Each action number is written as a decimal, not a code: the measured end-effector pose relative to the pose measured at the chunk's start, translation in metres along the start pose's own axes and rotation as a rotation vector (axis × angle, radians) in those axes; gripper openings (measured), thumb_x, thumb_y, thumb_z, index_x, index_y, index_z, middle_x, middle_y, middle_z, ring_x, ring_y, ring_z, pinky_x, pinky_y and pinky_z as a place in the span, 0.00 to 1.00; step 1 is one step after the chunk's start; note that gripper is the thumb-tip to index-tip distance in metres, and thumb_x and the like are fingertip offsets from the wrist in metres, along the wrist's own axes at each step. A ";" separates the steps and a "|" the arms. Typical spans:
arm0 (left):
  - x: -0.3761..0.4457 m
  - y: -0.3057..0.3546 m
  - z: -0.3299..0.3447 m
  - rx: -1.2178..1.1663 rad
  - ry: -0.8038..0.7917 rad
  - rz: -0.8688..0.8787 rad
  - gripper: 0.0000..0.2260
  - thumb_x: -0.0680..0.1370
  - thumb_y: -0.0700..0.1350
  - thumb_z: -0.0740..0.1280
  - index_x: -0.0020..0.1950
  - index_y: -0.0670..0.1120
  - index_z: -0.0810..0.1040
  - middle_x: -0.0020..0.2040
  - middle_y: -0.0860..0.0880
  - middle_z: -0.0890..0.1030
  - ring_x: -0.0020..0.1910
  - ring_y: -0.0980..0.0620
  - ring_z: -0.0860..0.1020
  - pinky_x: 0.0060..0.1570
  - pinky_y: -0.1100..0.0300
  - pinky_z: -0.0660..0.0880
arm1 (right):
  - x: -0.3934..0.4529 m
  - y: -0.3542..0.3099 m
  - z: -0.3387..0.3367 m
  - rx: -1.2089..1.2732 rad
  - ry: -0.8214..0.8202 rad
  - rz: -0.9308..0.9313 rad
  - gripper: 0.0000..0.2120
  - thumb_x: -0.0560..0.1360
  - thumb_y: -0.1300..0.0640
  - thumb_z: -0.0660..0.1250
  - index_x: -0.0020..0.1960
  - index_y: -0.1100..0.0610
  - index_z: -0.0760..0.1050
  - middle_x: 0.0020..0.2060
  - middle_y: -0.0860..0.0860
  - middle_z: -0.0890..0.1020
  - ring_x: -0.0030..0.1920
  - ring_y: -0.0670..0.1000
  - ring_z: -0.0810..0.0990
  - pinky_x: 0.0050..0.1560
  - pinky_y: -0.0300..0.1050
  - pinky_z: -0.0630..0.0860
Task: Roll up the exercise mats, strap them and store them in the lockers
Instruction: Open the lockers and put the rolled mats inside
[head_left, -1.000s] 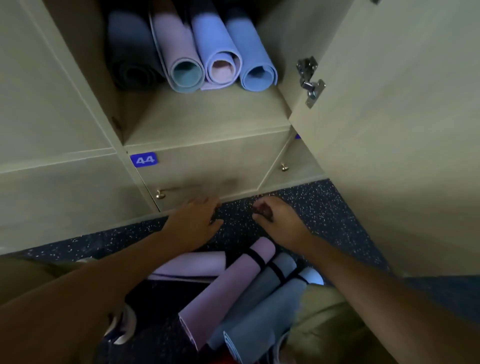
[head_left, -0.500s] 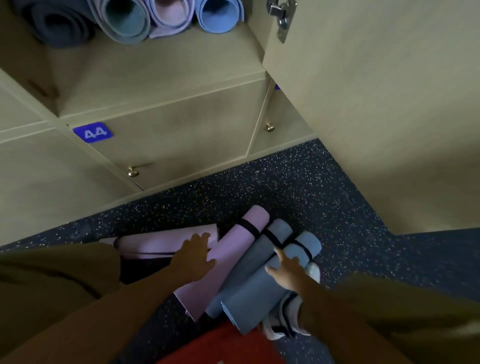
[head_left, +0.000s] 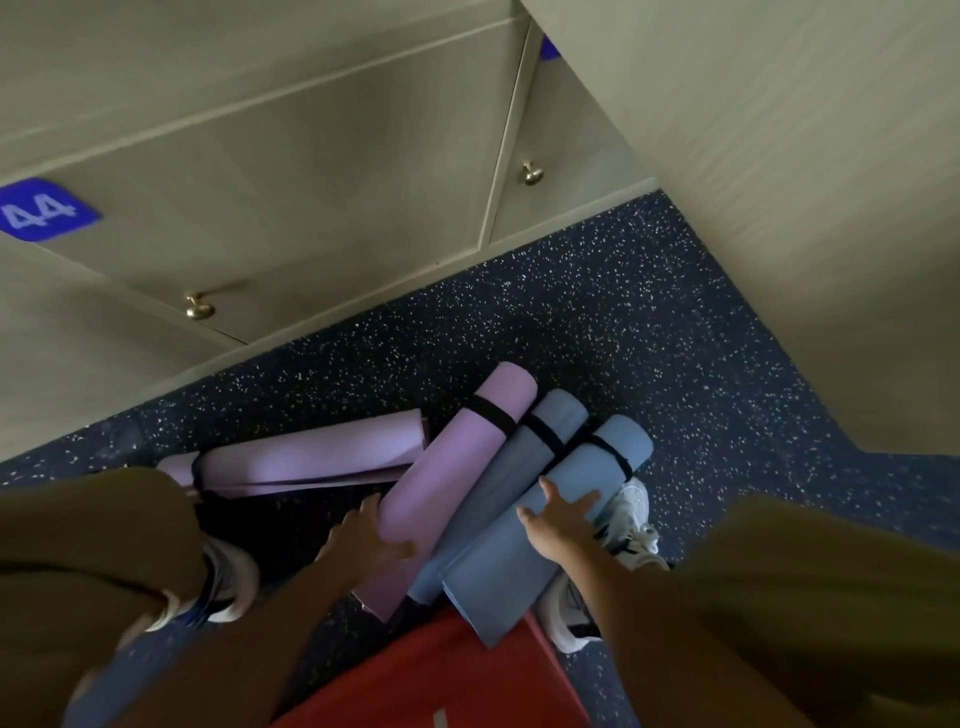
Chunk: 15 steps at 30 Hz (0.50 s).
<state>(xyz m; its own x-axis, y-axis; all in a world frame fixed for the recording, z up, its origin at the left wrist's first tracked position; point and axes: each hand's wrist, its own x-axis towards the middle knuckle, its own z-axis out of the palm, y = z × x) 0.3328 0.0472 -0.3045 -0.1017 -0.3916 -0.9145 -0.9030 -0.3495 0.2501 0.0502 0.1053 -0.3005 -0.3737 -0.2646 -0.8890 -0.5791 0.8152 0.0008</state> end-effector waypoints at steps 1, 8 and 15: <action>0.000 -0.002 -0.001 -0.029 0.002 0.007 0.62 0.57 0.71 0.74 0.83 0.47 0.52 0.75 0.43 0.69 0.69 0.41 0.74 0.62 0.44 0.78 | 0.002 -0.001 0.003 0.000 0.010 0.009 0.34 0.82 0.36 0.57 0.82 0.40 0.47 0.76 0.67 0.28 0.74 0.73 0.65 0.67 0.57 0.75; -0.010 0.008 -0.007 0.087 0.020 0.046 0.47 0.66 0.67 0.77 0.76 0.44 0.65 0.67 0.46 0.74 0.61 0.47 0.77 0.57 0.52 0.78 | 0.005 0.004 0.018 0.074 0.092 -0.003 0.33 0.79 0.34 0.61 0.81 0.39 0.54 0.73 0.61 0.20 0.71 0.73 0.69 0.62 0.57 0.79; -0.022 0.024 -0.023 -0.048 -0.071 0.040 0.49 0.59 0.67 0.75 0.75 0.46 0.68 0.64 0.50 0.77 0.55 0.52 0.79 0.52 0.56 0.80 | -0.006 -0.004 0.021 0.242 0.267 -0.005 0.28 0.74 0.43 0.75 0.71 0.40 0.69 0.78 0.55 0.30 0.70 0.71 0.69 0.59 0.57 0.80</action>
<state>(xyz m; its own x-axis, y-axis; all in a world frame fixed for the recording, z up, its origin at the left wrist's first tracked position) 0.3227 0.0276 -0.2711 -0.1678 -0.3455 -0.9233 -0.8768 -0.3758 0.3000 0.0697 0.1147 -0.3050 -0.5660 -0.3677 -0.7379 -0.4045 0.9037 -0.1401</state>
